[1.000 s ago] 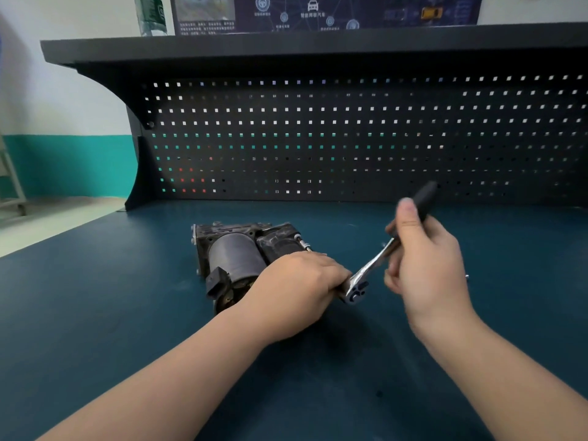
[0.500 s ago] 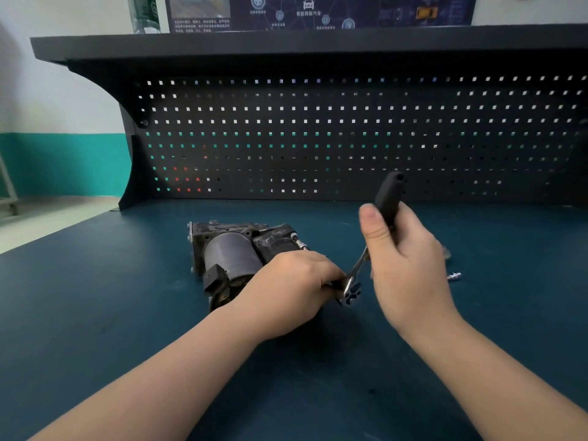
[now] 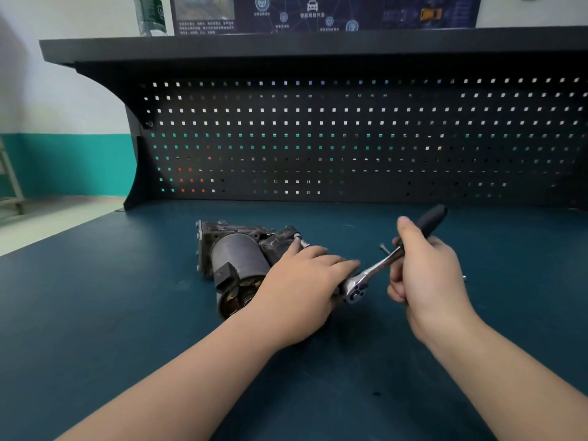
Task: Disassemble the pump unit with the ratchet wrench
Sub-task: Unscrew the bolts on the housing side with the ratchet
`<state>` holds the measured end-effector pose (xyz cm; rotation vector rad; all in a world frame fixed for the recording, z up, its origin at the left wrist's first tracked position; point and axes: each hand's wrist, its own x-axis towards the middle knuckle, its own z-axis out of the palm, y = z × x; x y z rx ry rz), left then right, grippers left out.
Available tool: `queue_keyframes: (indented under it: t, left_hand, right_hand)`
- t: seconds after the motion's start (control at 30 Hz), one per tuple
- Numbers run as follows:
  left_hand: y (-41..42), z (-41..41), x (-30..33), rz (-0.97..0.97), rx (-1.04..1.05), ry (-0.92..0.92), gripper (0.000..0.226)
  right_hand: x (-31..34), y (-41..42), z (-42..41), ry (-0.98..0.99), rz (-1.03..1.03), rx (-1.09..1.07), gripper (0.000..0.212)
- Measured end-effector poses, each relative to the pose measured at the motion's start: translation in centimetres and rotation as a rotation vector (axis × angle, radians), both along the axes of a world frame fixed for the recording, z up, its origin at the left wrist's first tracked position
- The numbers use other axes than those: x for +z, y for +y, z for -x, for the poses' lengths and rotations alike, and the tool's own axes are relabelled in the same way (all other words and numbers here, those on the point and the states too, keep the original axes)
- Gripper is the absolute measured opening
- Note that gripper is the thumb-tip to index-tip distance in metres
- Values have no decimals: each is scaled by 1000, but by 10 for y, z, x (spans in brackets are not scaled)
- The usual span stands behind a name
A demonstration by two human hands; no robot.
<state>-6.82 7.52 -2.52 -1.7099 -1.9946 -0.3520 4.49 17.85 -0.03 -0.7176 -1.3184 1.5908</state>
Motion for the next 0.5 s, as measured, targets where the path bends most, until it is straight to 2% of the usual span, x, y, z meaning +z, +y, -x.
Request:
queue_keyframes:
  t: [0.07, 0.23, 0.4, 0.5]
  left_hand:
    - [2, 0, -3, 27, 99, 78, 49]
    - [0, -2, -4, 35, 247, 95, 38]
    - [-2, -7, 2, 111, 279, 47, 42]
    - [-6, -10, 18, 253, 292, -43, 46]
  right_hand:
    - [-1, 0, 0, -42, -42, -21, 29]
    - [-4, 9, 0, -114, 55, -35, 22]
    - [-7, 19, 0, -158, 62, -16, 24]
    - [-9, 21, 1, -146, 3, -13, 27]
